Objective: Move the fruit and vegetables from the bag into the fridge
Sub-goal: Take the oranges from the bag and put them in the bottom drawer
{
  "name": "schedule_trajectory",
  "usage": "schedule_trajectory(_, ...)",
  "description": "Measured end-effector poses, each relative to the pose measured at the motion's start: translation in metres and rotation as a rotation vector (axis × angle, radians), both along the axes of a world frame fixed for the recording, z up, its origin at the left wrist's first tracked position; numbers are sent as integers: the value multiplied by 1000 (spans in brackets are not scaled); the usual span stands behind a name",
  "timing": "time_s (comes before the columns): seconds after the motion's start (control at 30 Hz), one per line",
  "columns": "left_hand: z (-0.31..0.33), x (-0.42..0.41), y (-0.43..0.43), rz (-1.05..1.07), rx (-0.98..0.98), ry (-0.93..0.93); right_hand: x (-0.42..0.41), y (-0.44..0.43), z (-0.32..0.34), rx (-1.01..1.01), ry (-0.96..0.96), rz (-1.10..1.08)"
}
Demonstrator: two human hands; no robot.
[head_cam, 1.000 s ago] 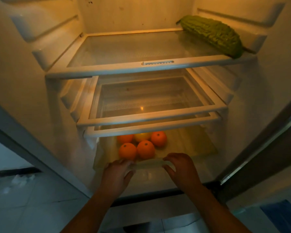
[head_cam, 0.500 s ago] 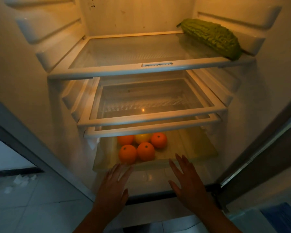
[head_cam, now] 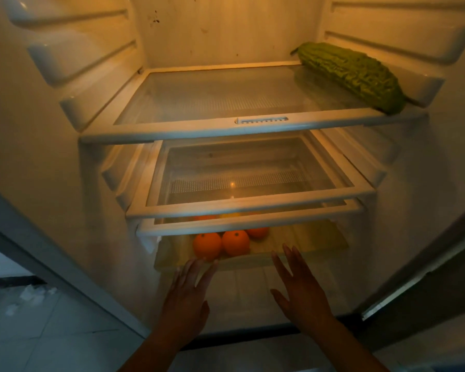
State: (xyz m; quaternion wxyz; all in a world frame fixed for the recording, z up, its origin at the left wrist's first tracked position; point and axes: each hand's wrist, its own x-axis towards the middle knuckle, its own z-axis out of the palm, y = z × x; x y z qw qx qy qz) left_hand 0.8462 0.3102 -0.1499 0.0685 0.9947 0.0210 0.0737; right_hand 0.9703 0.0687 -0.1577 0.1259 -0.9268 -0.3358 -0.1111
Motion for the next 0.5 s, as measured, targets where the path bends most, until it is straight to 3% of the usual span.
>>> schedule_trajectory(0.3,-2,13,4,4,-81,-19,7,9,2,-5,13,-3)
schedule_trajectory(0.5,3,10,4,3,-32,4,6,7,7,3,6,-3)
